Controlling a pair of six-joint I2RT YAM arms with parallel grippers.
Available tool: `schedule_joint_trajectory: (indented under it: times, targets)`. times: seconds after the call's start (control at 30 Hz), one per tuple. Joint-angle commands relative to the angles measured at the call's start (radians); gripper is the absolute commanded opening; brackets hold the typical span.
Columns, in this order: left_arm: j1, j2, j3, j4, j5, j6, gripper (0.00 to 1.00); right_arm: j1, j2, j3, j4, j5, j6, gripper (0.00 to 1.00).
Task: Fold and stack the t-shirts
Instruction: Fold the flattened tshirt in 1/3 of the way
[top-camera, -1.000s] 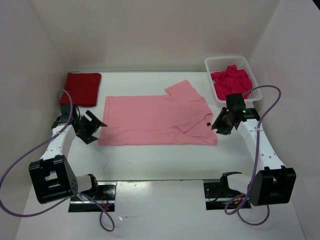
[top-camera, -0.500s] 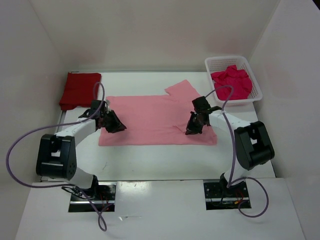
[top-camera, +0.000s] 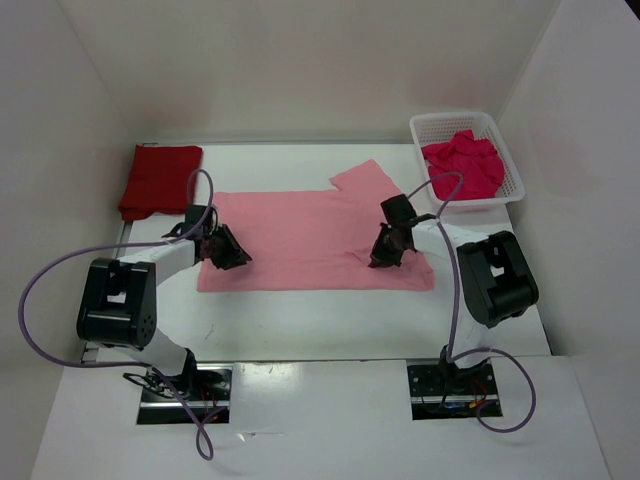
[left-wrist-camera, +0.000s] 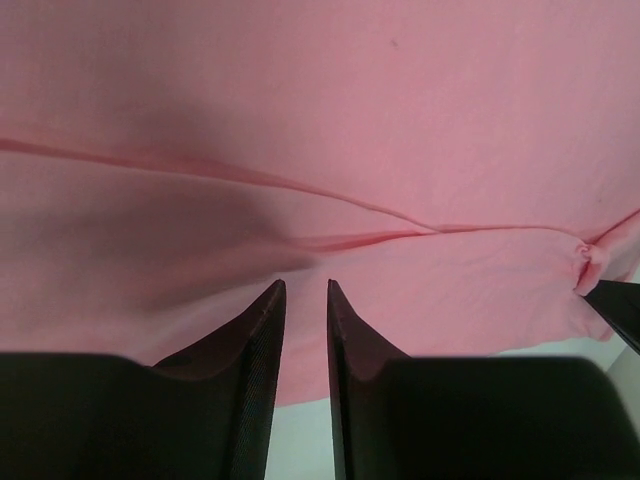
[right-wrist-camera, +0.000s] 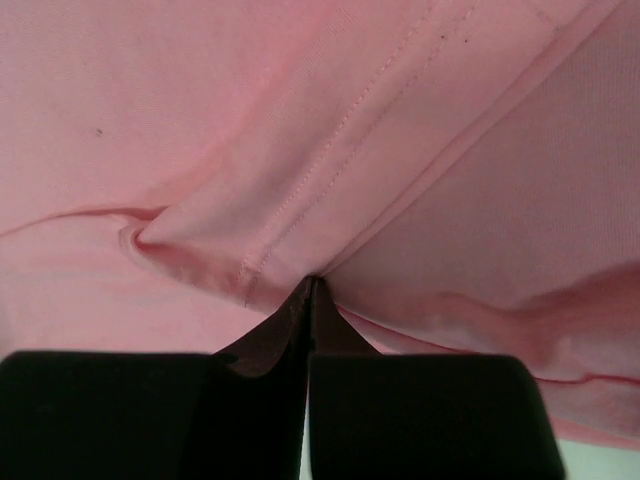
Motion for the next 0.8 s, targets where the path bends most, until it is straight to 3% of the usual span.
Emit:
schedule_joint_trajectory:
  times: [0.0, 0.2, 0.6, 0.77]
  targets:
    - [0.001, -0.007, -0.029, 0.035, -0.02, 0.009, 0.3, 0.009, -0.011, 0.024, 0.03, 0.038, 0.017, 0.0]
    - [0.001, -0.049, -0.038, 0.035, -0.029, -0.002, 0.32, 0.009, -0.097, -0.035, 0.017, 0.07, 0.026, 0.0]
    - [0.001, -0.049, -0.047, 0.035, -0.047, -0.002, 0.32, 0.009, 0.041, 0.044, 0.026, 0.057, 0.017, 0.0]
    - [0.001, -0.049, -0.047, 0.035, -0.047, -0.002, 0.32, 0.009, 0.105, 0.166, 0.045, 0.046, 0.017, 0.0]
